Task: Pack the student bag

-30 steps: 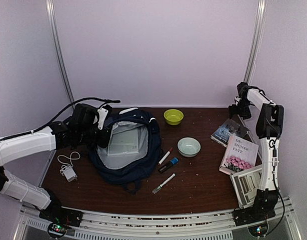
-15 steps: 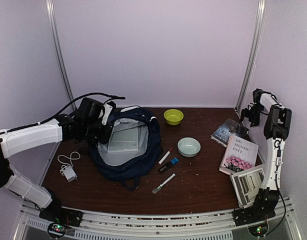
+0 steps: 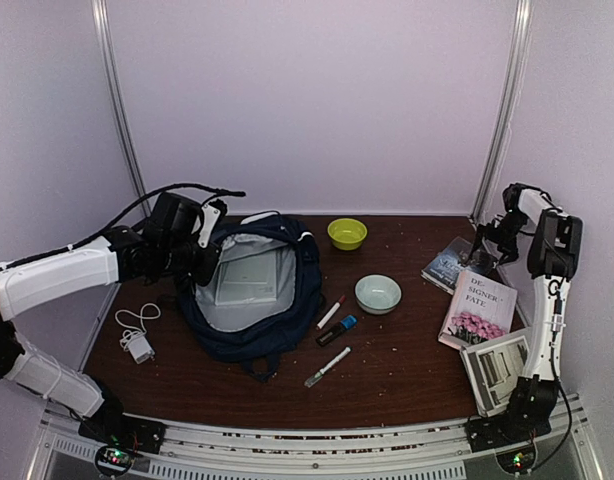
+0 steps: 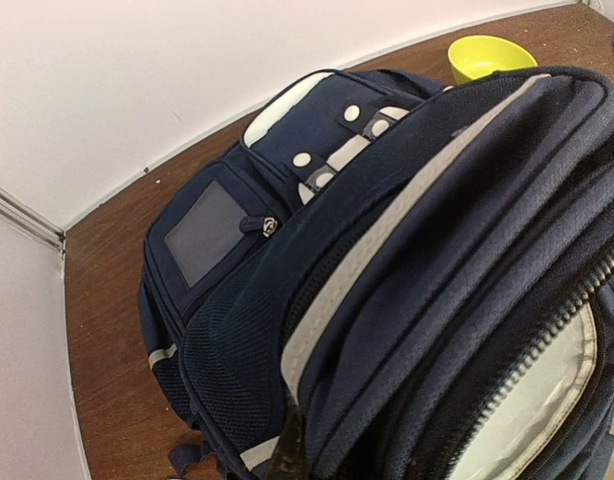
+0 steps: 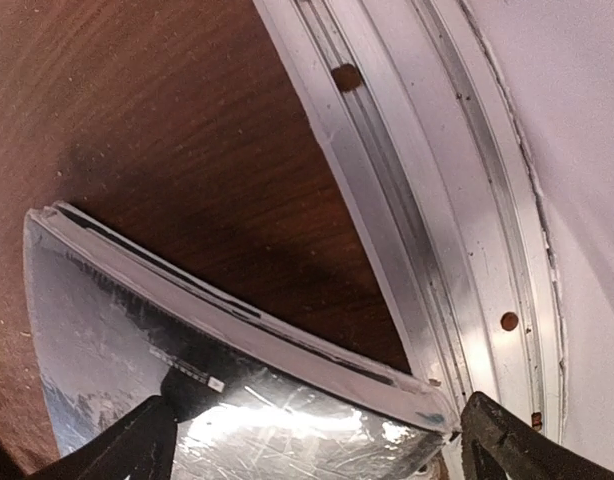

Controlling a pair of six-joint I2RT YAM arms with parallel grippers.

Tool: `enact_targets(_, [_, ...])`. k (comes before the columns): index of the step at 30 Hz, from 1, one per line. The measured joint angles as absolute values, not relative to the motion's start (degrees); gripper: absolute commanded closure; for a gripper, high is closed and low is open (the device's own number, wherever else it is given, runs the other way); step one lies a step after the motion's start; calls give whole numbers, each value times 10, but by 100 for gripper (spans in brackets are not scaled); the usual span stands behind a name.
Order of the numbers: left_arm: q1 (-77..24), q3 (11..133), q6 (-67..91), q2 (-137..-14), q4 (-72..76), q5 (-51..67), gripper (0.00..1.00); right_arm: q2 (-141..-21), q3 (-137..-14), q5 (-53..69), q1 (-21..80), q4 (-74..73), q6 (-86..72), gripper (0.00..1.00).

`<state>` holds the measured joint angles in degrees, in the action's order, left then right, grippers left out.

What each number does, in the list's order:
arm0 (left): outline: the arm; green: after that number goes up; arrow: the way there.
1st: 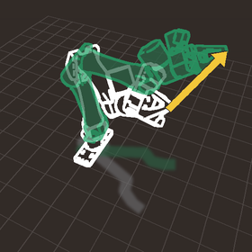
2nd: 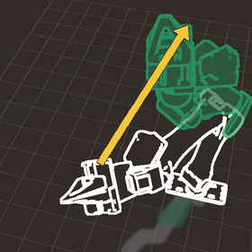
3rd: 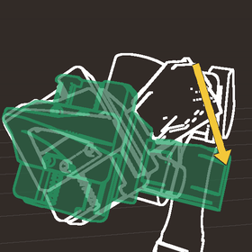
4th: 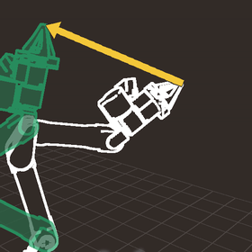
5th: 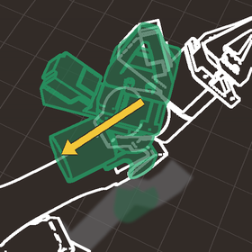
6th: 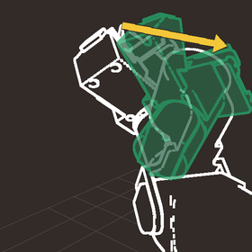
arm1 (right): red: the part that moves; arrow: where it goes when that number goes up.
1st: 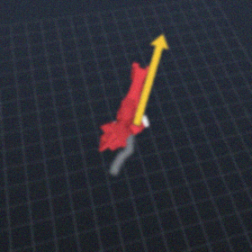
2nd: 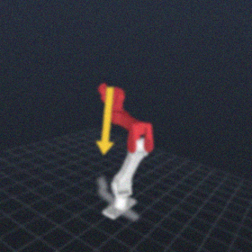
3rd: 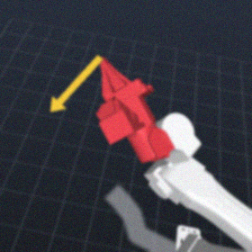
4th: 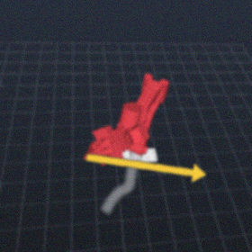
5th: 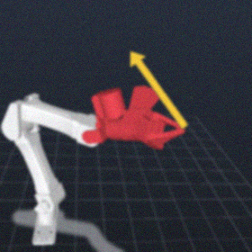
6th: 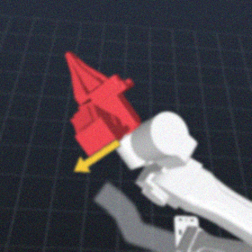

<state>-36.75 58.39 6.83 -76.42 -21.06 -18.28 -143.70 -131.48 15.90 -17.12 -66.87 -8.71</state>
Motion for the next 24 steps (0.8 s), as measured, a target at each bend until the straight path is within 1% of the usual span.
enact_targets(4, [-366,584,64,-763,-211,-185,100,-1437,-1320,181,-168,-701,-79,0])
enact_targets(8, [-364,584,60,-755,-214,-187,100,-1437,-1323,193,-142,-722,-67,0])
enact_targets(11, [-361,583,59,-743,-215,-191,100,-1436,-1311,199,-98,-720,-59,0])
enact_targets(16, [-358,572,58,-724,-215,-194,100,-1427,-1294,227,4,-707,-58,0])
enact_targets(20, [-358,564,59,-715,-215,-194,100,-1405,-1254,239,64,-690,-59,0])
enact_targets(24, [-357,559,59,-707,-216,-195,100,-1357,-1187,216,73,-674,-61,0])
